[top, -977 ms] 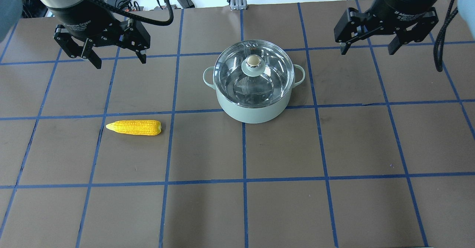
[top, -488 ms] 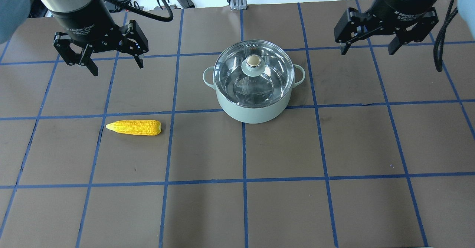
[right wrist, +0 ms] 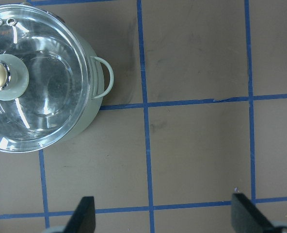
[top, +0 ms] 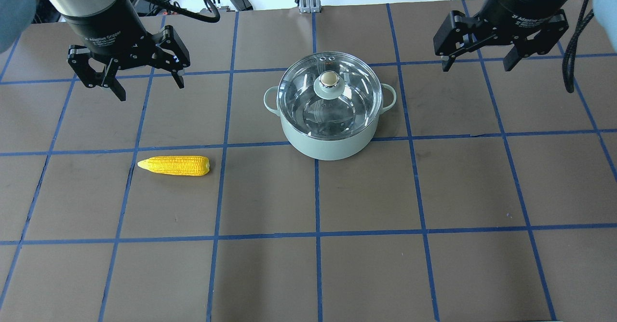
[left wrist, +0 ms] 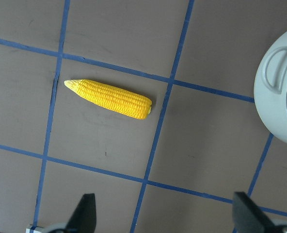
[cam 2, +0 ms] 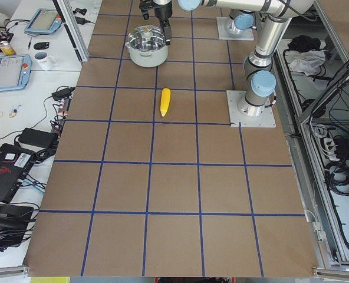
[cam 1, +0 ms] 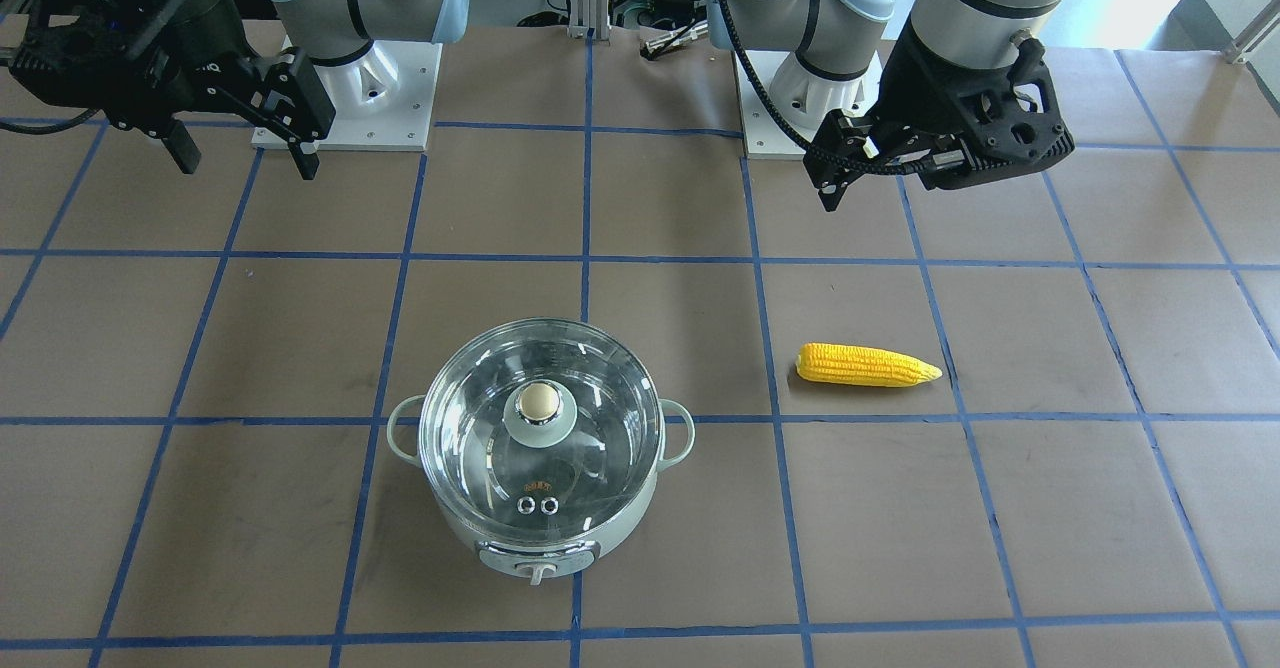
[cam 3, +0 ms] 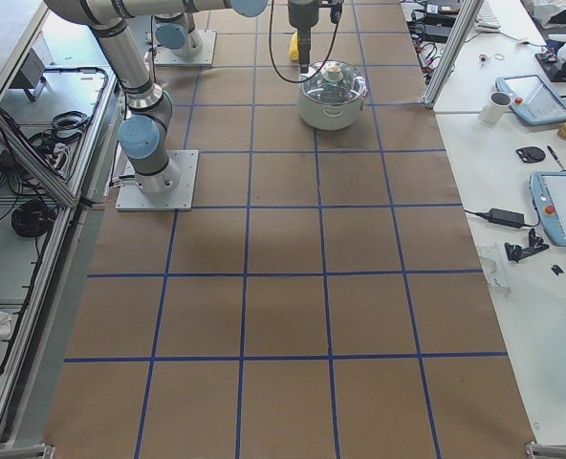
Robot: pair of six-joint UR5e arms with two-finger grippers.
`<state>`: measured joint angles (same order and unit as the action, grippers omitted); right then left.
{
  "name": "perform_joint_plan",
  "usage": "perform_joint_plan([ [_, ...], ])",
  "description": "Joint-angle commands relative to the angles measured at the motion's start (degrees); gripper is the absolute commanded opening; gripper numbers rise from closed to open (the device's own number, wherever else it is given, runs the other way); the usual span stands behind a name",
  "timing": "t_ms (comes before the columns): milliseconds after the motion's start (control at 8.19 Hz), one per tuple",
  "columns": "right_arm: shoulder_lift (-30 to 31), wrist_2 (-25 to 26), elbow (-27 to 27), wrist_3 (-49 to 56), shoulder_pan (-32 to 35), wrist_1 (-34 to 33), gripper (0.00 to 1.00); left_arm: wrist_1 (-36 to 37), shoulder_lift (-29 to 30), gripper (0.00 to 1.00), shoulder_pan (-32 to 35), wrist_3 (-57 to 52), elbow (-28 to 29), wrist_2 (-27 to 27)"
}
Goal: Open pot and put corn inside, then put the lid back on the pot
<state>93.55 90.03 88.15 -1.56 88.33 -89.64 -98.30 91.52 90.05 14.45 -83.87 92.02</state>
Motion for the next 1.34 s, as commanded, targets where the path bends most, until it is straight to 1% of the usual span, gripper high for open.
perform_joint_plan([
  [0,-0.12,-0.03,0.0,0.06,0.0,0.0,1.0,0.03,0.23,1.0,-0.4,0.58,-0.16,0.35],
  [122,-0.3,0.66,0.0,1.28,0.0,0.0,1.0,0.03,0.41,1.0,-2.58,0.58,0.02,0.53],
  [244,-0.38,1.02,0.0,2.51,0.0,0.17,1.0,0.73,0.76,1.0,-5.21,3.8,-0.42,0.36],
  [366,-0.47,0.93,0.0,2.52,0.0,0.17,1.0,0.74,0.94,1.0,-6.89,11.14,-0.51,0.35],
  [488,-0.47,1.11,-0.17,2.7,0.0,-0.09,1.0,0.82,1.03,1.0,-7.95,12.78,-0.34,0.27],
  [610,-0.47,2.85,-0.35,2.79,0.0,-0.09,1.0,1.09,1.03,1.0,-9.44,23.24,-0.94,0.27],
  [733,-0.39,4.0,-1.13,2.7,0.0,0.0,1.0,1.18,1.38,1.0,-10.5,30.22,-1.04,0.0],
  [855,-0.99,2.7,-1.23,2.09,0.0,-0.35,1.0,0.48,2.77,1.0,-11.47,31.25,-1.04,-1.91],
  [977,-3.87,2.52,-2.1,1.74,0.09,-1.05,1.0,0.39,3.83,1.0,-13.39,32.91,-1.12,-5.06],
  [1221,-9.23,2.25,-7.19,0.08,1.05,-2.29,1.0,0.48,4.98,1.0,-16.21,43.94,-1.12,-5.79],
])
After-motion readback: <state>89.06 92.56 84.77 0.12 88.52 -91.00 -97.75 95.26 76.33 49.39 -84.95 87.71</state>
